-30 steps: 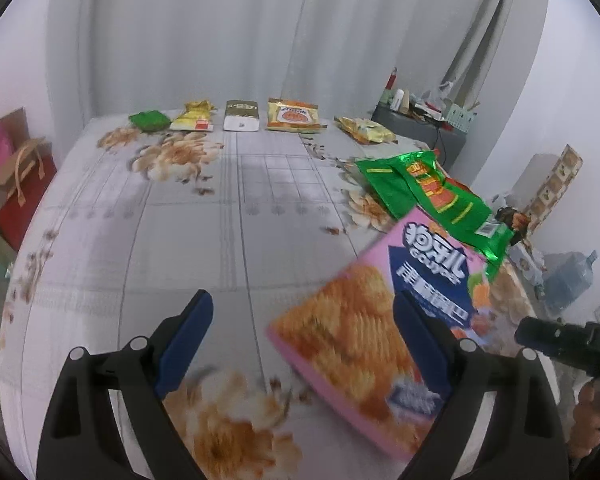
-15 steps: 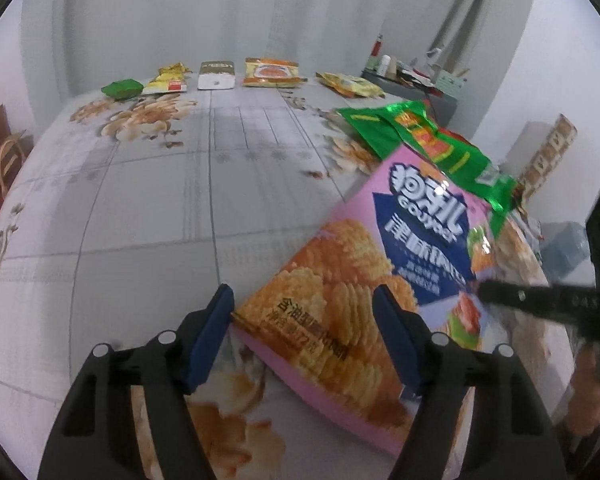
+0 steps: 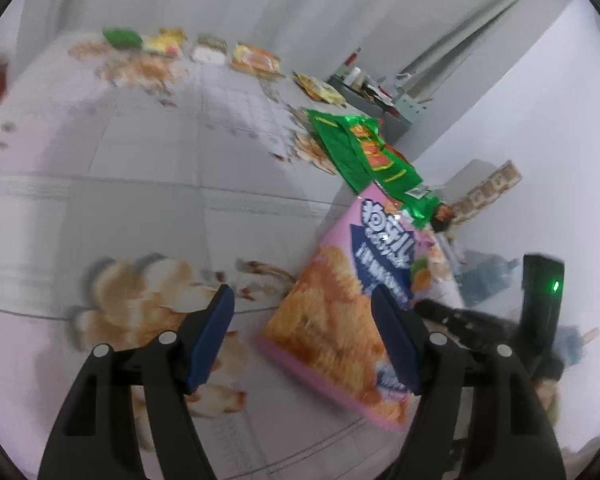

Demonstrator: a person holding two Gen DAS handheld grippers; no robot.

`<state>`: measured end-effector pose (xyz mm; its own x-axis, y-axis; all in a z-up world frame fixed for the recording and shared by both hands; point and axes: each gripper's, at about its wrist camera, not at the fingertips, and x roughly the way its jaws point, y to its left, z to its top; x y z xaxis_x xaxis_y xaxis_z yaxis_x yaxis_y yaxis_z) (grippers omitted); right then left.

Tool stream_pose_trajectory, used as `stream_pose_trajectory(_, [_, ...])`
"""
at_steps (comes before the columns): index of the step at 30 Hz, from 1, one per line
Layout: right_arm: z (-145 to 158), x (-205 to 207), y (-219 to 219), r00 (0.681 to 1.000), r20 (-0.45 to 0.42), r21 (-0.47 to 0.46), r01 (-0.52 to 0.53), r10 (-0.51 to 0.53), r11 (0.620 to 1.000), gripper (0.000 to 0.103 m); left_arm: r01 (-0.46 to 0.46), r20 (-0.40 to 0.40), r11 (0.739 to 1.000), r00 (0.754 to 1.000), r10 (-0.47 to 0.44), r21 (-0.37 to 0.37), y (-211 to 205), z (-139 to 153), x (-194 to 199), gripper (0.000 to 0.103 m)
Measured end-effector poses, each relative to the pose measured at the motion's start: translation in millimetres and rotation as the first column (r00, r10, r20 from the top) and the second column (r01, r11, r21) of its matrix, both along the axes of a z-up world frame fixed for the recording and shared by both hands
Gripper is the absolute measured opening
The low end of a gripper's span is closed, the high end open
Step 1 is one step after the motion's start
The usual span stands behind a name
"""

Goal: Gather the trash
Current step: 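Grasp the pink Gouyaer chip bag edge with the left gripper, then grasp the green snack wrapper with the right gripper and lift it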

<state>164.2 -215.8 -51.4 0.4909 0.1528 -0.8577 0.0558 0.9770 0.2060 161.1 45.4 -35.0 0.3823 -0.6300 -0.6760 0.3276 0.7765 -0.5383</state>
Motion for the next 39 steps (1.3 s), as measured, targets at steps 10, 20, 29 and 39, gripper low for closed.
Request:
stream_pose_trajectory(10, [0.5,-13.8,-8.6,1.0,0.005,0.015,0.021,-0.021,1.0,0.0,0.022,-0.196,0.977,0.978,-0.065,-0.21,-21.1,-24.2,24.1,0.058])
stream_pose_trajectory(20, [0.2,-17.2,-10.8,1.0,0.025,0.024,0.014,-0.015,1.0,0.0,0.119,-0.274,0.926,0.935,-0.226,-0.358,-39.2,-30.9,32.0,0.031])
stream_pose_trajectory(29, [-1.1,-16.1,-28.2,0.998,0.007,0.15,0.054,-0.055,0.987,0.006,0.148,-0.156,0.984,0.974,-0.162,-0.094,-67.1,-22.0,18.2,0.007])
stream_pose_trajectory(39, [-7.8,7.9,-104.6,0.961,-0.049,0.476,0.262,-0.273,0.839,0.047,0.032,-0.063,0.999,0.998,-0.03,0.021,-31.2,-17.2,13.4,0.006])
